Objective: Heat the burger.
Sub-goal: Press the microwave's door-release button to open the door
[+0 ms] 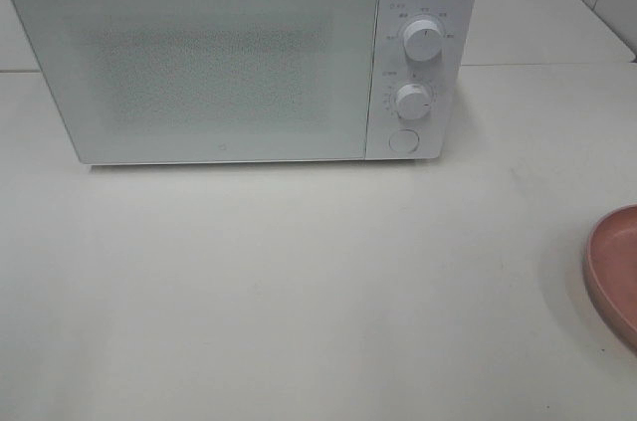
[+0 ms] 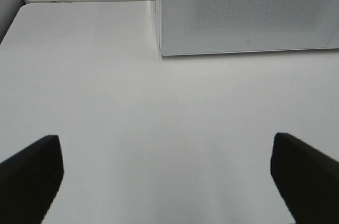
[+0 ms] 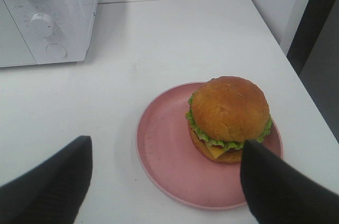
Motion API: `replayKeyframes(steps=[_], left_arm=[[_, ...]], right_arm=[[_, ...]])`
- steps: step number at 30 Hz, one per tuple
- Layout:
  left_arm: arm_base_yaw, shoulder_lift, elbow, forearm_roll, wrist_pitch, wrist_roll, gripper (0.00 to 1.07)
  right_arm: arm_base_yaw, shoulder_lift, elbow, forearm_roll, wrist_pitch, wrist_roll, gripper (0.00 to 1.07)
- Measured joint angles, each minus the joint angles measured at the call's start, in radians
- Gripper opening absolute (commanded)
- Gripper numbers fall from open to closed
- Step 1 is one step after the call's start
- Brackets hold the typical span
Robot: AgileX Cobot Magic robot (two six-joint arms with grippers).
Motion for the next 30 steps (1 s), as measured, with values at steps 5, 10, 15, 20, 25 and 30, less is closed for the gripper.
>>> replayKeyframes(steps=[5, 10, 15, 20, 25, 30], left_arm=[[0.000, 0.000, 0.000, 0.000, 0.000, 0.000, 1.00], [0.000, 0.000, 0.000, 0.000, 0.000, 0.000, 1.00], [0.000, 0.000, 0.000, 0.000, 0.000, 0.000, 1.00], [0.000, 0.000, 0.000, 0.000, 0.000, 0.000, 1.00], [0.000, 0.000, 0.000, 0.000, 0.000, 0.000, 1.00], [0.000, 0.000, 0.000, 0.000, 0.000, 0.000, 1.00]], right_arm=[[0.000, 0.012, -0.036, 0.000, -0.001, 0.000, 0.75], [0.000, 0.073, -0.073, 0.000, -0.026, 0.000, 0.75], [0.000, 0.154, -0.080, 0.000, -0.043, 0.000, 0.75], [0.000, 0.233, -0.080, 0.000, -0.083, 0.000, 0.75], [0.000, 0.317, -0.080, 0.000, -0.174, 0.000, 0.75], [0.000, 0.384, -0.080, 0.000, -0.256, 0.000, 0.75]])
